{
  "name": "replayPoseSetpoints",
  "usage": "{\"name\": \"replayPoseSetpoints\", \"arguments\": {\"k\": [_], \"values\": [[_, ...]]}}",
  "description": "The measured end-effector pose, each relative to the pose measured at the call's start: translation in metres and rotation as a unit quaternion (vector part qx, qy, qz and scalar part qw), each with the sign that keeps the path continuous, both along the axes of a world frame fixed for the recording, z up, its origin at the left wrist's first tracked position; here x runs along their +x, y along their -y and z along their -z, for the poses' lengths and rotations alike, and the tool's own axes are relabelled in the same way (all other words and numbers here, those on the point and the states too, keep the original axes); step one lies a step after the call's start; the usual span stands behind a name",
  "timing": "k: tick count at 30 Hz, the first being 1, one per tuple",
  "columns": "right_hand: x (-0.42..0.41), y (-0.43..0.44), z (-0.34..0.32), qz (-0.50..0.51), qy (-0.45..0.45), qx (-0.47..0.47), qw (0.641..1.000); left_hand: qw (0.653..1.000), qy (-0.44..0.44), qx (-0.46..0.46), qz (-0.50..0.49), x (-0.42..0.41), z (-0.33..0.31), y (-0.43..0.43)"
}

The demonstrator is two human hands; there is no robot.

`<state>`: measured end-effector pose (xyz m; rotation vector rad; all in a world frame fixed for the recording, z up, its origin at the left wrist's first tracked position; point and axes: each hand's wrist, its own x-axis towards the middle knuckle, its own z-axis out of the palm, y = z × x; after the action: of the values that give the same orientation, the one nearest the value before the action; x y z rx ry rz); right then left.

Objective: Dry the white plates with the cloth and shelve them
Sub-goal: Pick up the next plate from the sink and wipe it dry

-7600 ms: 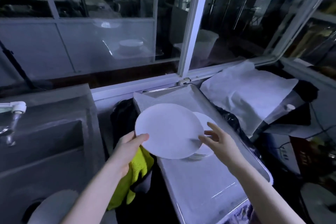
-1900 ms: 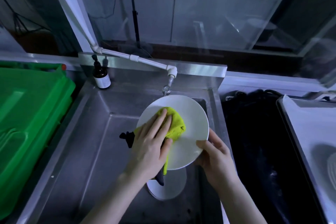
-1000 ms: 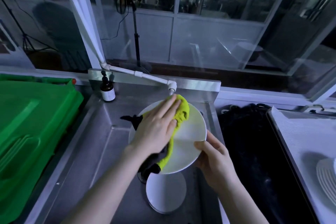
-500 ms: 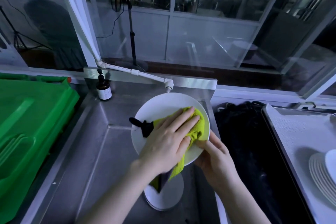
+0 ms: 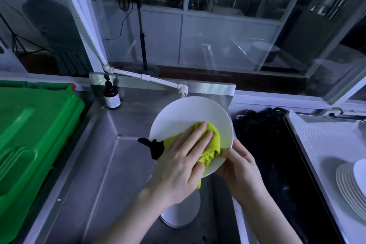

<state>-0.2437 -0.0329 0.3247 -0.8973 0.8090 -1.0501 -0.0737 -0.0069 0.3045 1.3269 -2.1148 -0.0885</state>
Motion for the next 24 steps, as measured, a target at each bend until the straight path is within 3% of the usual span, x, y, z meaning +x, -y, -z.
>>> {"name": "replayPoseSetpoints", "arguments": {"k": [7,10,12,14,20,24], "values": [[0.008,-0.015,0.012,-0.054,-0.042,0.026,0.997,0.996,0.045,-0.005,-0.078,0.019,-0.025,0.057],[0.005,-0.014,0.01,-0.067,-0.07,0.013,0.995,0.996,-0.026,-0.035,-0.082,0.035,-0.033,0.075],[-0.001,-0.01,0.005,-0.055,-0.103,0.001,0.993,0.989,-0.122,0.009,-0.078,0.045,-0.035,0.077],[-0.009,-0.006,0.0,-0.059,-0.135,-0.013,0.989,0.983,-0.159,0.046,-0.079,0.053,-0.037,0.076],[-0.027,0.015,-0.022,-0.122,-0.246,-0.065,0.959,0.962,-0.101,0.252,0.03,0.074,-0.04,0.07],[-0.021,0.029,-0.038,-0.198,-0.283,-0.099,0.933,0.958,-0.085,0.274,0.025,0.075,-0.042,0.076]]}}
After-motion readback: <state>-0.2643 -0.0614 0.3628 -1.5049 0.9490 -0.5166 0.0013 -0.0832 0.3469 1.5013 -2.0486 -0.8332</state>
